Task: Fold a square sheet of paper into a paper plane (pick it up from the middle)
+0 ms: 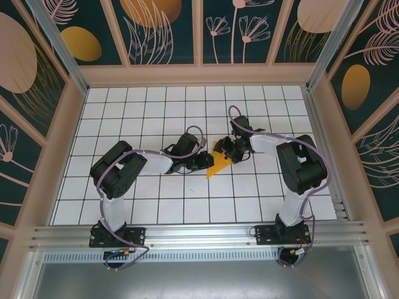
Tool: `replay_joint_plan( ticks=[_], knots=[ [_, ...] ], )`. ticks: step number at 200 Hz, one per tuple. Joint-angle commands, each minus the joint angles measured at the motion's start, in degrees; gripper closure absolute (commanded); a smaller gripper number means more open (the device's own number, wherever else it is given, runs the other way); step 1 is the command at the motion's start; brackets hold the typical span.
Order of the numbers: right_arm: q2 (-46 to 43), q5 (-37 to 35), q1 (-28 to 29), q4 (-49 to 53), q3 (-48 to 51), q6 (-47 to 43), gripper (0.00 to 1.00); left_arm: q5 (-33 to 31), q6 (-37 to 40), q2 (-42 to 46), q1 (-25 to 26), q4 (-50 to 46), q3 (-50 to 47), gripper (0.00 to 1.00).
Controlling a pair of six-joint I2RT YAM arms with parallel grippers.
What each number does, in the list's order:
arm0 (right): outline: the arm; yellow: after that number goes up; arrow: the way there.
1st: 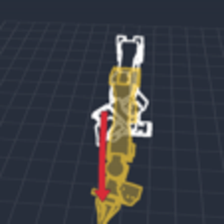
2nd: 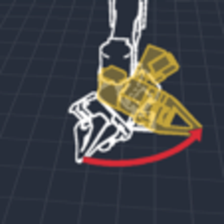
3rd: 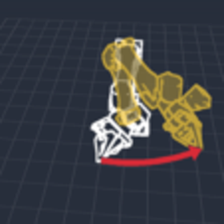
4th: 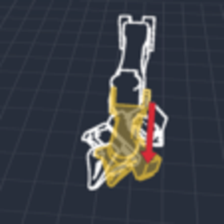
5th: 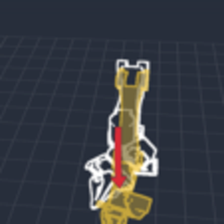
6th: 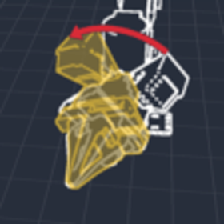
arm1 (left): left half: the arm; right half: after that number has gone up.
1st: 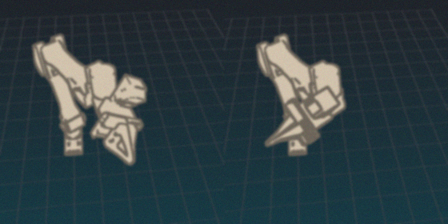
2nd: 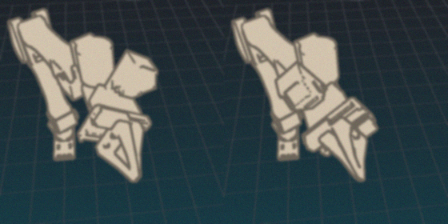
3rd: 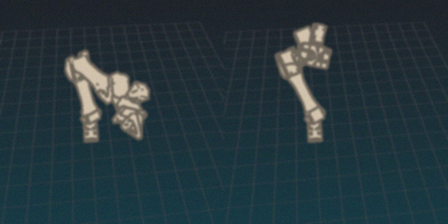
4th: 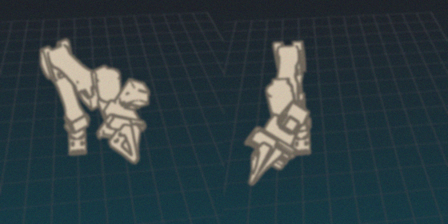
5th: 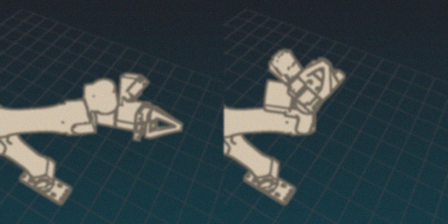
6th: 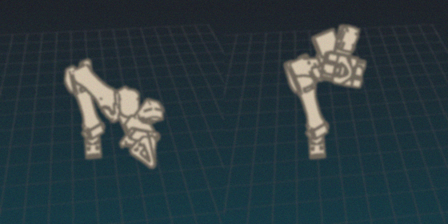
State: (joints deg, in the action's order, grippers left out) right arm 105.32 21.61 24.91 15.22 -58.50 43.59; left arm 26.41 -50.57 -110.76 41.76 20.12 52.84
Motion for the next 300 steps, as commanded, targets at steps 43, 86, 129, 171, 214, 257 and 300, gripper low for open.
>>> replay_joint_plan(
  ticks=[43, 86, 129, 171, 214, 257, 300],
  knots=[
    [7.36, -8.88, -0.03, 2.43, 5.14, -2.10, 0.41, -1.35, 1.24, -2.22, 0.12, -3.79, 1.72, 0.85],
    [7.15, -10.37, -0.02, 2.75, 5.46, -3.47, 0.47, -1.37, 1.26, -2.27, 0.17, -3.86, 1.83, 0.85],
    [8.98, -13.04, 0.14, 4.11, 5.11, -3.71, 0.50, -0.85, 1.00, -1.60, 0.12, -3.13, 1.61, 0.84],
    [10.80, -14.56, 0.36, 5.25, 4.73, -3.72, 0.51, -2.08, 0.16, 3.22, -0.32, 1.13, -0.25, 0.77],
    [11.95, -15.28, 0.49, 5.52, 4.71, -3.82, 0.49, -6.01, -2.53, 8.05, -1.65, 8.69, -5.95, 0.73],
    [13.15, -16.02, 0.67, 6.20, 4.40, -3.52, 0.49, -5.74, -2.84, 8.09, -1.93, 9.44, -6.27, 0.73],
    [13.47, -16.03, 0.58, 6.16, 4.63, -2.11, 0.57, -1.65, -3.58, 5.48, -1.88, 11.14, -5.22, 0.76]
  ],
)
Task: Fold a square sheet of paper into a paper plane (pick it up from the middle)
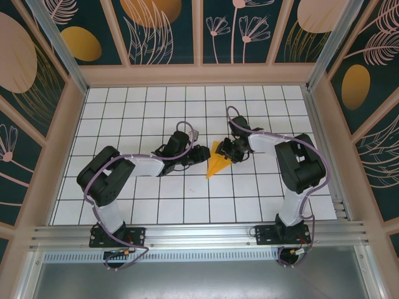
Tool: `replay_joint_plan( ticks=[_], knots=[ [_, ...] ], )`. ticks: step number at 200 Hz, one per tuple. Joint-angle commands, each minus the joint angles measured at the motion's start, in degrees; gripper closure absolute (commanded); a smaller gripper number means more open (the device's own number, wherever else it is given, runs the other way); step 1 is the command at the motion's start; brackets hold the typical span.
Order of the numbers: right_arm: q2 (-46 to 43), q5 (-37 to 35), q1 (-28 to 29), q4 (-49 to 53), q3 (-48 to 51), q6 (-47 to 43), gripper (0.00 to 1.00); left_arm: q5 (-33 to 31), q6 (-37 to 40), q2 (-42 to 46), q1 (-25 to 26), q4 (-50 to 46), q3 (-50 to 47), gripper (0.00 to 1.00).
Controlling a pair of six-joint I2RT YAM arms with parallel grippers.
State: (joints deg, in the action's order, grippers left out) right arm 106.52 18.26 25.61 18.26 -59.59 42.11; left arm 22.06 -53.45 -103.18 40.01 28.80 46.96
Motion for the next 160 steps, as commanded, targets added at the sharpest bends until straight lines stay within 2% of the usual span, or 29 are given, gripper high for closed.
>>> replay_joint_plan(
  ticks=[1, 65, 118, 160],
  knots=[
    [12.24, -12.66, -0.12, 3.06, 5.72, -0.58, 0.57, 2.80, -0.69, -2.20, -0.16, 2.43, 0.67, 0.76],
    [12.15, -12.81, -0.11, 3.01, 5.97, 0.10, 0.58, 6.92, -1.47, -5.41, 0.06, 3.47, 2.43, 0.78],
    [12.42, -12.79, -0.12, 3.10, 5.74, 0.72, 0.57, 8.47, -1.58, -4.25, 0.57, 6.84, 1.47, 0.76],
    [12.70, -12.72, -0.12, 3.18, 5.64, 1.10, 0.56, 8.78, -0.42, -5.00, 1.97, 3.85, 2.48, 0.75]
  ],
)
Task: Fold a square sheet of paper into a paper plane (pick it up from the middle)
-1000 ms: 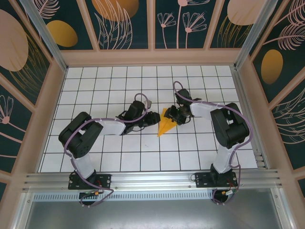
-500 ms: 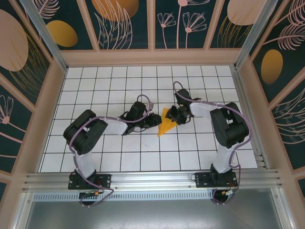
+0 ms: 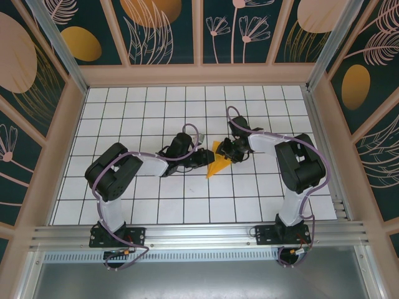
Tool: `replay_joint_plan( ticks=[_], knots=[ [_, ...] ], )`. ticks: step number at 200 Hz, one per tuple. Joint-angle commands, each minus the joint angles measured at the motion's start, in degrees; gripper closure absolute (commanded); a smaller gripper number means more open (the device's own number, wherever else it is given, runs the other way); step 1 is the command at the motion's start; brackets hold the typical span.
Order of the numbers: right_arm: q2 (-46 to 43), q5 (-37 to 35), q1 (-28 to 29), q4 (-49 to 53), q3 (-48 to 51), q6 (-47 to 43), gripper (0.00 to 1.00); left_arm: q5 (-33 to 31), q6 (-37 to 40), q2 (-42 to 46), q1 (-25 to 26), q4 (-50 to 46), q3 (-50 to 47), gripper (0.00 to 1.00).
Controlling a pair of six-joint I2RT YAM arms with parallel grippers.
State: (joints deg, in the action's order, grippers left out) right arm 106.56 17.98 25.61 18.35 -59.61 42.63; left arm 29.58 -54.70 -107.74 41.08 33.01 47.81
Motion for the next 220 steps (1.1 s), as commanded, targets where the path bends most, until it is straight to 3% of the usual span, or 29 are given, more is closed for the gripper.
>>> replay_joint_plan(
  ticks=[1, 104, 220],
  knots=[
    [12.64, -12.44, -0.12, 3.10, 5.66, 0.59, 0.56, 1.22, 0.87, -0.48, 0.92, -0.43, 1.69, 0.75],
    [12.65, -12.53, -0.40, 3.45, 5.66, 1.13, 0.54, -3.75, 2.86, -3.26, 1.44, -10.53, 5.31, 0.75],
    [12.69, -12.86, -0.56, 3.20, 6.52, 1.13, 0.55, -5.56, 2.91, -4.65, 1.42, -12.38, 6.14, 0.79]
  ],
)
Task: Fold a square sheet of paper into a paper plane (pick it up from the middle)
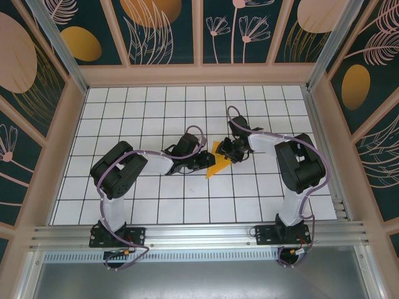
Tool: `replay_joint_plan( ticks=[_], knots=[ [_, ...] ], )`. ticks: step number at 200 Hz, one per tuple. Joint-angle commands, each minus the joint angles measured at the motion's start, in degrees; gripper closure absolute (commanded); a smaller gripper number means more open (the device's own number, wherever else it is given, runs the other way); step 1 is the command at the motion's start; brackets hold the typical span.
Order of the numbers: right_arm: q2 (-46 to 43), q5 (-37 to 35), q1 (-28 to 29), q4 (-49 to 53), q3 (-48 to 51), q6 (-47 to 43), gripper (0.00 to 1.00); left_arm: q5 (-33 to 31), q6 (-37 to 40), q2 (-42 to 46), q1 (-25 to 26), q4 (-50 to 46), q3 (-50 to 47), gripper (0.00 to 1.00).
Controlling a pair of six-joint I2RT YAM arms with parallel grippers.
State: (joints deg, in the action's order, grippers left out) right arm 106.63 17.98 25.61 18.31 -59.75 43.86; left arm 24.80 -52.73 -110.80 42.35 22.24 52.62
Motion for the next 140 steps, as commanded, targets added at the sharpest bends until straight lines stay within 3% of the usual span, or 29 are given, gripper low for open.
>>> replay_joint_plan(
  ticks=[1, 140],
  knots=[
    [12.59, -12.87, -0.56, 3.24, 6.61, -0.09, 0.55, -0.79, 0.95, -1.60, 0.13, -1.64, 1.34, 0.79],
    [12.74, -12.62, -0.56, 3.15, 6.55, -0.26, 0.55, -1.90, 1.32, -2.48, 0.13, -4.26, 1.61, 0.81]
  ],
)
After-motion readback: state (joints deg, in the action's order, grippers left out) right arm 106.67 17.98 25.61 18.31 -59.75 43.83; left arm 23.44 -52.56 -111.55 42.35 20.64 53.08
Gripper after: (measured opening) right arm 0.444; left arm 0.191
